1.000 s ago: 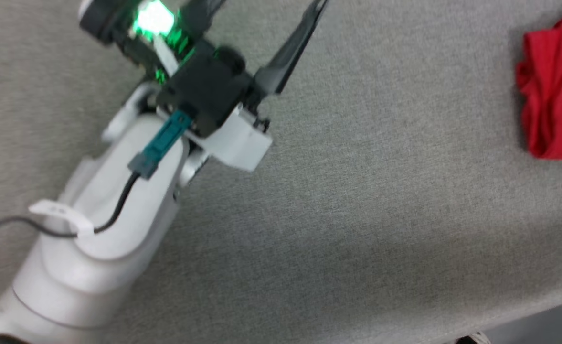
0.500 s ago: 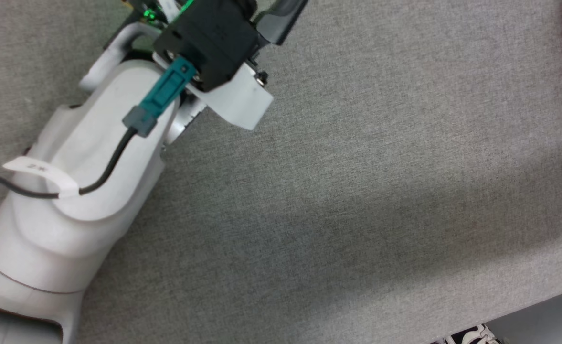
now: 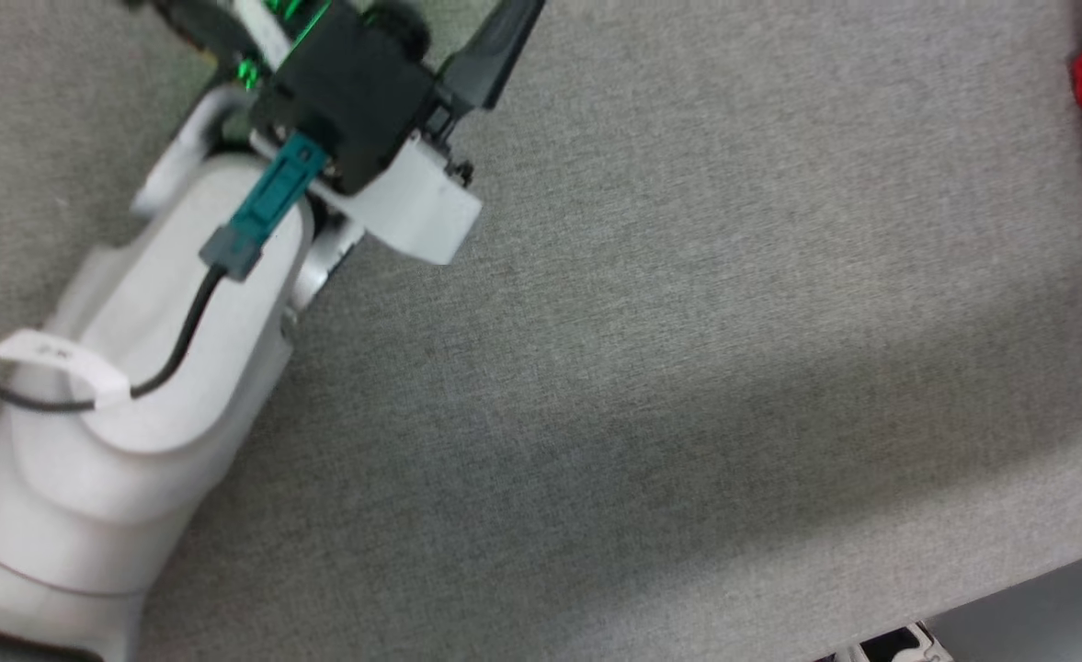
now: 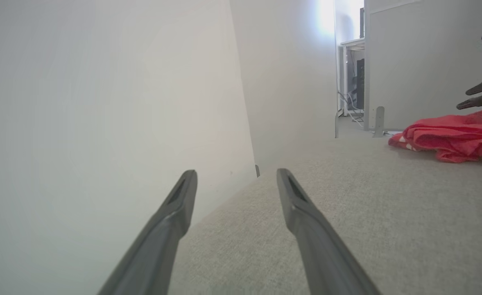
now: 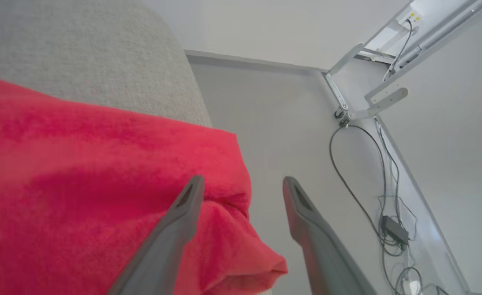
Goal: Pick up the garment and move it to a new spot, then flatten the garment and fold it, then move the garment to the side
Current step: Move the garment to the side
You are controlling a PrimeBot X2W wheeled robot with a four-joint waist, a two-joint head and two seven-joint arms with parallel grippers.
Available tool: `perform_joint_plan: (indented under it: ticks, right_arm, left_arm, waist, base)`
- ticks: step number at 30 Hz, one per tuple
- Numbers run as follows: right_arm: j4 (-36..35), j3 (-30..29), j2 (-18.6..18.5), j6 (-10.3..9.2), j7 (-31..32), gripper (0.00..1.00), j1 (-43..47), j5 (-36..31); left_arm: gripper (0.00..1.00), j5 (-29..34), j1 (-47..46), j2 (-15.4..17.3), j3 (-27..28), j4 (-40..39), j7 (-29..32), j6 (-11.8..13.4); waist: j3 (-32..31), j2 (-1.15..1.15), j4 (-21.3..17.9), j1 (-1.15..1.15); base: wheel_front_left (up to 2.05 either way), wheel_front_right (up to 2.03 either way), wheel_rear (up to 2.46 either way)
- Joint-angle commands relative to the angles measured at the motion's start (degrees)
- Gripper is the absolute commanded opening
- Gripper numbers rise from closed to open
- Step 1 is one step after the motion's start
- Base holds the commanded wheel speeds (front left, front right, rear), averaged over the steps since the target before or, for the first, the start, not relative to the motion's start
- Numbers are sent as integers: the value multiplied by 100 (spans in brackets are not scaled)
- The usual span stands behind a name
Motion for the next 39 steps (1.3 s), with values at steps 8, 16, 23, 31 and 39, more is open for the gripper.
perform_joint_plan:
  ticks: [8,16,23,31,39]
  right_arm:
    - [-597,781,-10,-12,-296,100,213,-118]
    - [-1165,1150,270,-12,-566,100,725,-89]
    - [-1675,923,692,-12,-611,100,1348,-175]
    - [-2407,-390,1447,-12,-613,100,2437,-687]
    - [-3289,-1225,1942,-12,-614,100,3523,-1316]
  left_arm:
    - [100,-346,1266,-84,351,-230,-69,429]
    - [100,-483,2819,-343,1013,-536,-61,598]
    - [100,-416,3872,-672,1668,-610,-62,459]
    - [100,-287,4733,-1120,2448,-528,-62,189]
    - [100,-109,5235,-1425,3000,-581,-63,-103]
  waist:
    - [-985,0,388,0]
    - [-1890,0,917,0]
    - [-2452,0,1334,0]
    - [-2908,0,1655,0]
    - [-3295,0,1845,0]
  base:
    - [0,0,0]
    - [0,0,0]
    - [0,0,0]
    - [0,0,0]
    - [0,0,0]
